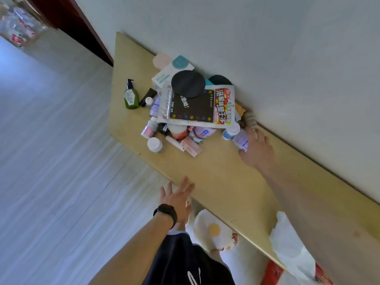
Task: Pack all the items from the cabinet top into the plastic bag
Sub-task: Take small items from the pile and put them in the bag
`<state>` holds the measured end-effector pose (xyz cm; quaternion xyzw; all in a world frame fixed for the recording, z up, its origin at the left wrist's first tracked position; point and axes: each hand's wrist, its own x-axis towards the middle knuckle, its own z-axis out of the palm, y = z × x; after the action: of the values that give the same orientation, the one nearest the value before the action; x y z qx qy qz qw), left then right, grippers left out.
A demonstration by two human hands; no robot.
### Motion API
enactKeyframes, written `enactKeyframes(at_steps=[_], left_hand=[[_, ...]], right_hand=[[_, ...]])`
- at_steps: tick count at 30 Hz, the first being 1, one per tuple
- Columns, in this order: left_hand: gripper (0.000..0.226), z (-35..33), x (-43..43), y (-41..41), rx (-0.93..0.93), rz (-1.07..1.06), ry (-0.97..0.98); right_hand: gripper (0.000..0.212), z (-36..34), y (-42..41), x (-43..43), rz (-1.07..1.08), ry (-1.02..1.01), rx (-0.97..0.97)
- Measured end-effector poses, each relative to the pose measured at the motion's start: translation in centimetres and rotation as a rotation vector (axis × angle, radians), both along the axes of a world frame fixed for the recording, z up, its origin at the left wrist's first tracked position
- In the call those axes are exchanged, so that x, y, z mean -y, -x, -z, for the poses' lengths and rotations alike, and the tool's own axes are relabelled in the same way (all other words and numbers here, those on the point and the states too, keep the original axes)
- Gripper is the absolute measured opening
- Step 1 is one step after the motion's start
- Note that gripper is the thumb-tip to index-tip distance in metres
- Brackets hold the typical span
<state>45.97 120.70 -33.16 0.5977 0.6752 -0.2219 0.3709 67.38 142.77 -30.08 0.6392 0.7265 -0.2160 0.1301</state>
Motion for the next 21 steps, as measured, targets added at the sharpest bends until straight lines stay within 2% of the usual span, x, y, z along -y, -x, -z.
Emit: enactKeyframes(at_steps=[3, 7, 10, 14, 17, 21], left_hand=[[0.066, -0.2, -0.9, -0.2, -0.004, 0.037, -0.029], [0.053, -2.0, -4.7, -0.5, 0.055, 0.131, -0.174], [0.050, -3.8, -9.7, -1.7, 0.130, 0.243, -0.351], [0.054, -5.4, -17.1, -4.1, 0.071, 0.516, -0.694], [0.062, -5.6, -21.9, -5.8, -0.065, 0.652, -0.639], [0.048, -4.9, -25.5, -7.2, -0.325, 0.896, -0.535]], right_hand=[[0.082, 1.2, 0.7, -1.9, 0.022, 0.073, 0.063], [0.076, 1.9, 0.7, 0.4, 0.107, 0.027, 0.134], [0.075, 2.2, -0.4, 4.2, 0.155, 0.019, 0.099], [0.083, 2.8, -2.3, 10.3, 0.289, 0.021, 0.052], [0.085, 3.3, -3.5, 13.5, 0.368, 0.046, 0.023], [0.088, 3.5, -4.2, 15.9, 0.488, 0.111, -0.025]])
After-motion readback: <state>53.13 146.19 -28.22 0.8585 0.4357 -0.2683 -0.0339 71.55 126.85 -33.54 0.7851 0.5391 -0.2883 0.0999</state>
